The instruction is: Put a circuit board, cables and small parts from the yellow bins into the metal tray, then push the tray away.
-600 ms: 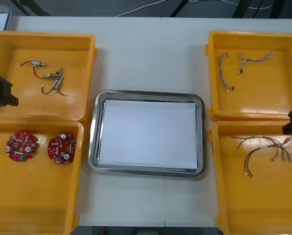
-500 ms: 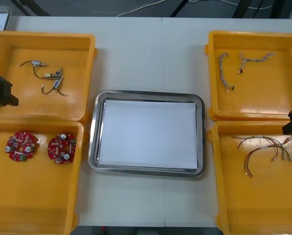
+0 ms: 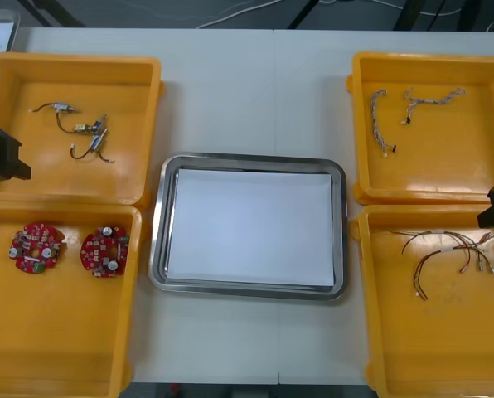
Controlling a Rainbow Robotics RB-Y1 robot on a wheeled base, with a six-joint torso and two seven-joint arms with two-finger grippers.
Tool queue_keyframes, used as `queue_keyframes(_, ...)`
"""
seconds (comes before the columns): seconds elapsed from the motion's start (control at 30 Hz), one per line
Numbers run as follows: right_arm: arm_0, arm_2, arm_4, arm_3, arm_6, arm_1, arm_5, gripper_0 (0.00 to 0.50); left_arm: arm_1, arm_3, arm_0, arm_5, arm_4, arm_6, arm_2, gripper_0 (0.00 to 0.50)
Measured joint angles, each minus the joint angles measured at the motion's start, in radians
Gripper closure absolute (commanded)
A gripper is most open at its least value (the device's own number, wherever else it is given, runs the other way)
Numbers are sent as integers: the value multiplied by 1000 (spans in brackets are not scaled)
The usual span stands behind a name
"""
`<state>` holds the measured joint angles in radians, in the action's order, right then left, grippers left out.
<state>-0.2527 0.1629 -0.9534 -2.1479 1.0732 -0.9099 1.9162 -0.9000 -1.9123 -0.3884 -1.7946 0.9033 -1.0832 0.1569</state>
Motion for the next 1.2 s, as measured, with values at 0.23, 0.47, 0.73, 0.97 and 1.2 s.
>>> queue_keyframes(0.23, 0, 0, 0, 0, 0, 0, 0, 0, 0, 0, 0, 0, 0, 0, 0, 0)
queue_keyframes(0.47, 0, 0, 0, 0, 0, 0, 0, 0, 0, 0, 0, 0, 0, 0, 0, 0)
queue_keyframes(0.73, 0, 0, 0, 0, 0, 0, 0, 0, 0, 0, 0, 0, 0, 0, 0, 0)
queue_keyframes(0.97, 0, 0, 0, 0, 0, 0, 0, 0, 0, 0, 0, 0, 0, 0, 0, 0)
queue_keyframes(1.2, 0, 0, 0, 0, 0, 0, 0, 0, 0, 0, 0, 0, 0, 0, 0, 0)
